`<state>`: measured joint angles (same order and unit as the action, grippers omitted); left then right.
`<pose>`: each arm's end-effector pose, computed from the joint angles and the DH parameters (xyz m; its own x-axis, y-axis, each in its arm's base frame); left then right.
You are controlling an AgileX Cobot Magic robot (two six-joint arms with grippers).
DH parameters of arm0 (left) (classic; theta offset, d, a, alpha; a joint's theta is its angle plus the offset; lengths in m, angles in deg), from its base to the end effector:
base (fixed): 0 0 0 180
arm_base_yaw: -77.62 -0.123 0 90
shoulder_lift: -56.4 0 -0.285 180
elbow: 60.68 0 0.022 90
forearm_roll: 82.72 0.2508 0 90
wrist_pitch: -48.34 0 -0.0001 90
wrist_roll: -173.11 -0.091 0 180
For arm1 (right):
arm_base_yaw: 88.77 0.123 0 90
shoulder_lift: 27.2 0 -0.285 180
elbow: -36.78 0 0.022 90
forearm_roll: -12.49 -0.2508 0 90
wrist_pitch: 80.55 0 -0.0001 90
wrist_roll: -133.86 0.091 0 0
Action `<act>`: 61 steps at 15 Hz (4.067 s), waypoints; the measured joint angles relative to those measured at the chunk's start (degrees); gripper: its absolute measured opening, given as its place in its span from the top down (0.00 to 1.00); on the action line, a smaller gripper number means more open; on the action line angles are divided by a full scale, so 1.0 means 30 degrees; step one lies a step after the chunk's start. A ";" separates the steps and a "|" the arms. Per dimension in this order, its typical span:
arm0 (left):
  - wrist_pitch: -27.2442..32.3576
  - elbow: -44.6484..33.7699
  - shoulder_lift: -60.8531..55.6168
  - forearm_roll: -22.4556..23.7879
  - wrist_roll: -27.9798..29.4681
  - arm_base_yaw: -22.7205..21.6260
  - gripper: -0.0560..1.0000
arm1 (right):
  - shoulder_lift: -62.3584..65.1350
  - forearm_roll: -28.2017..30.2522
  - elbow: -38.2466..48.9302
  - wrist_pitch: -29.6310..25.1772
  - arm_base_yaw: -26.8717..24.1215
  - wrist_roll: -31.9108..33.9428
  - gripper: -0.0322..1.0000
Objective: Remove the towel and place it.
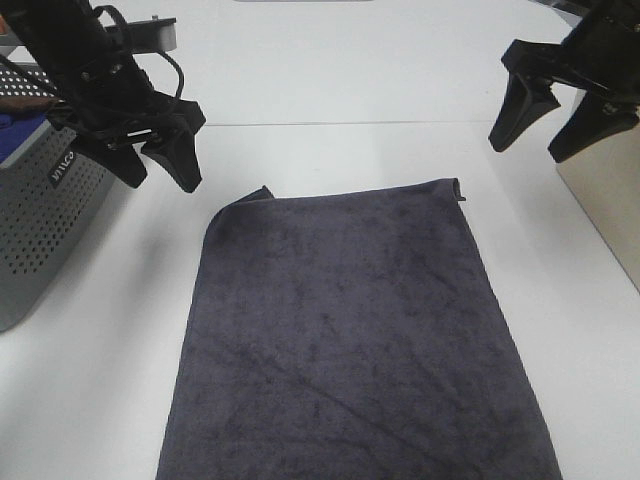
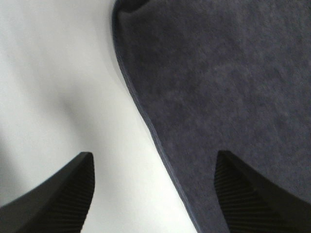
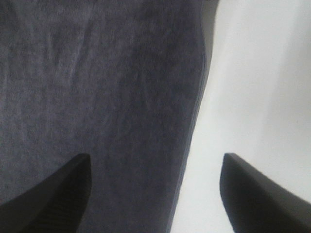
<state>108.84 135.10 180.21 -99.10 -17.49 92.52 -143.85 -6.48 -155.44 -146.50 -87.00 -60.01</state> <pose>0.4029 -0.1303 0.2170 -0.9303 0.2889 -0.2261 0.3393 0.9120 -0.2305 0.3914 0.0391 0.2512 -0.9678 -0.1280 -0.2169 -0.1856 0.9446 0.2707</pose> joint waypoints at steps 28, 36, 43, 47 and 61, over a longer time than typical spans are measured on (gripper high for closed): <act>-0.2024 0.6952 0.8652 -0.4775 -0.0401 -0.1738 0.15 | -1.2147 -0.1261 -1.1096 -0.1184 -0.0286 0.0554 0.26; -0.2311 0.7754 0.9969 -0.8690 -0.2063 -0.1356 0.21 | -1.3063 -0.3973 -1.1211 -0.1012 -0.0306 0.0019 0.31; -0.3247 0.7869 1.0313 -0.7582 -0.2044 0.0019 0.56 | -1.3369 -0.4125 -1.1211 -0.0859 -0.0076 -0.0420 0.70; -0.3495 0.7869 1.0371 -0.6589 -0.2349 0.0019 0.92 | -1.3369 -0.3342 -1.1211 -0.1127 -0.0076 -0.0477 0.95; -0.7448 1.1077 1.0199 -0.4565 -0.2827 0.0115 0.93 | -1.1325 -0.4603 -1.1192 0.4889 0.0363 -0.3495 0.96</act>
<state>86.50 168.33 210.80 -112.80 -25.97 92.86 -177.83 -20.28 -189.02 -131.83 -85.91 -70.49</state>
